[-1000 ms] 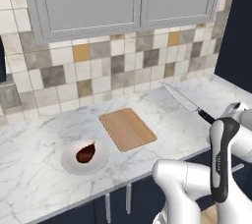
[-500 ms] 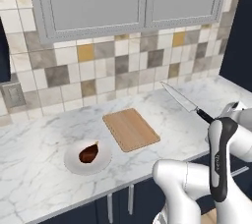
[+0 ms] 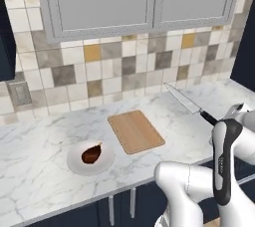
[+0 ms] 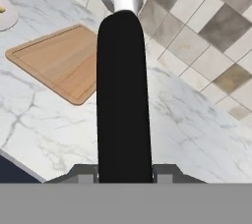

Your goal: Pick up the knife from the drawer and place it on the cutting board. Then place the meat from the plate to the cutting board.

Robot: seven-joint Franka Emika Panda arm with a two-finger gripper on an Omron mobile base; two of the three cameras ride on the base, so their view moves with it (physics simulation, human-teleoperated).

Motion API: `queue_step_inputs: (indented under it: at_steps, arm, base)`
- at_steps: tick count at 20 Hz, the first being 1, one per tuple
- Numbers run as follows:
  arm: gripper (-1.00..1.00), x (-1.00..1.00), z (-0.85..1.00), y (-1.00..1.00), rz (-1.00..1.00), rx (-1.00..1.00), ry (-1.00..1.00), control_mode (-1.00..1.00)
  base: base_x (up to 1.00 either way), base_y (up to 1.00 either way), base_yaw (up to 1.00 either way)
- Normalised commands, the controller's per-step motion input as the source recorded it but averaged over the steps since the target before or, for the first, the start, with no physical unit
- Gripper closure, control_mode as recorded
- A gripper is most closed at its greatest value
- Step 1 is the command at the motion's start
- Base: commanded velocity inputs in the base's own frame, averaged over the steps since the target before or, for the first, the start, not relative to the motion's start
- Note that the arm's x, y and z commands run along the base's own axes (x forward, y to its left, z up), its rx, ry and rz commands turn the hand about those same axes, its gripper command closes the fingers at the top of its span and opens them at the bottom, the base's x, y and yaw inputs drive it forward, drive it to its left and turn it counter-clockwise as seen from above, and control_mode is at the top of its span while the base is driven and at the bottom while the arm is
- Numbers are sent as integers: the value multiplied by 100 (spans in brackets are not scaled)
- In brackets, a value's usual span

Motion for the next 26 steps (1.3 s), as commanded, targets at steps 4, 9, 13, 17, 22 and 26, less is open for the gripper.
queue_step_inputs:
  at_steps: [4,9,13,17,22,26]
  arm:
    - [100,0,0,0,0,0,0,100]
    - [100,0,0,0,0,0,0,100]
    - [100,0,0,0,0,0,0,100]
    - [100,0,0,0,0,0,0,100]
    - [100,0,0,0,0,0,0,100]
    - [100,0,0,0,0,0,0,100]
  base:
    - [48,0,42]
    - [10,-9,10]
    - [27,-51,1]
    - [41,8,0]
    - [95,31,8]
    - [100,33,13]
